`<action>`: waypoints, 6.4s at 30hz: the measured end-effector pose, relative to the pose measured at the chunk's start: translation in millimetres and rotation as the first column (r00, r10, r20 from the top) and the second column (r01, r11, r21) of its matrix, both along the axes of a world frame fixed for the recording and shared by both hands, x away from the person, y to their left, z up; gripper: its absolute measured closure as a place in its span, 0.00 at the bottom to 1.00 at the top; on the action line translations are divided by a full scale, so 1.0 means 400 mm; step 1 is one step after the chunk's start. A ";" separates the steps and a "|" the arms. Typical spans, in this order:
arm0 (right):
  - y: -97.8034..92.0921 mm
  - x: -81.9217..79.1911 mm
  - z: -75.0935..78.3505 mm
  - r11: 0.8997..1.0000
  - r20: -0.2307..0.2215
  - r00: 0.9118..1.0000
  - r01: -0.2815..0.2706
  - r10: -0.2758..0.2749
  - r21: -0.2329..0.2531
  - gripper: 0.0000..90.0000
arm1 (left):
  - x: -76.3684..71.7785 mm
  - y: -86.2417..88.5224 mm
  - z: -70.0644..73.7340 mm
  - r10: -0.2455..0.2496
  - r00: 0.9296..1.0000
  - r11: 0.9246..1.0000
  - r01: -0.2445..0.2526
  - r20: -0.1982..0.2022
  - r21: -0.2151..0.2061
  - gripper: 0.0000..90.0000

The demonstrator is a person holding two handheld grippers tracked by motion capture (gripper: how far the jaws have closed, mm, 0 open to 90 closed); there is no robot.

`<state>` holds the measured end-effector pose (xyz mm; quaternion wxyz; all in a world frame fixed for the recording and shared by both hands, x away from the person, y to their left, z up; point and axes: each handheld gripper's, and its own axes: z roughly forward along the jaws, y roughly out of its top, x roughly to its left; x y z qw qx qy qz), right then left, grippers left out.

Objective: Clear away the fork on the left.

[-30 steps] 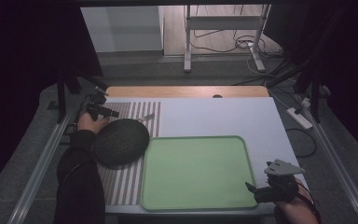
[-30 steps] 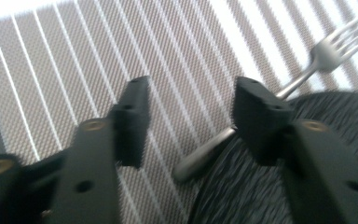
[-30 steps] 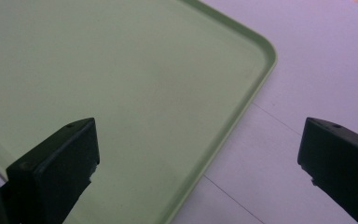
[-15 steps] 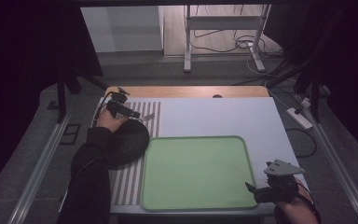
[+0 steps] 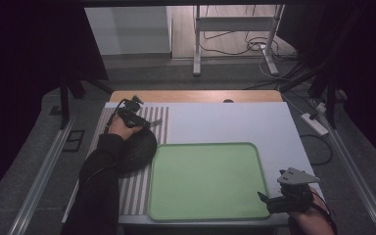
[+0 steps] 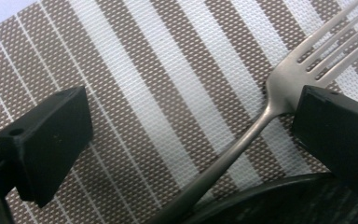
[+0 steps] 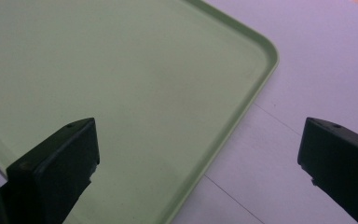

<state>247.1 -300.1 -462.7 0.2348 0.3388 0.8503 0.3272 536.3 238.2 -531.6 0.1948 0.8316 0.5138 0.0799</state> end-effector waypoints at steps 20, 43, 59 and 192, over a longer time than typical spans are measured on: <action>0.000 -0.002 0.000 1.000 0.002 1.000 0.000 0.000 -0.003 0.00 | -0.047 0.132 0.020 -0.001 0.999 1.000 0.003 0.042 -0.031 0.81; 0.001 -0.002 0.000 1.000 0.003 1.000 -0.003 0.003 -0.003 0.00 | -0.051 0.167 0.034 0.004 0.999 0.994 0.001 0.047 -0.107 0.91; 0.001 -0.001 -0.001 1.000 0.000 1.000 -0.005 0.005 -0.004 0.00 | -0.033 0.131 0.018 -0.003 0.998 1.000 0.004 0.064 -0.008 0.82; 0.007 -0.004 -0.002 0.999 0.005 1.000 -0.026 0.026 -0.024 0.00 | -0.520 -0.400 0.053 -0.406 0.914 0.911 0.404 -0.010 -0.080 0.98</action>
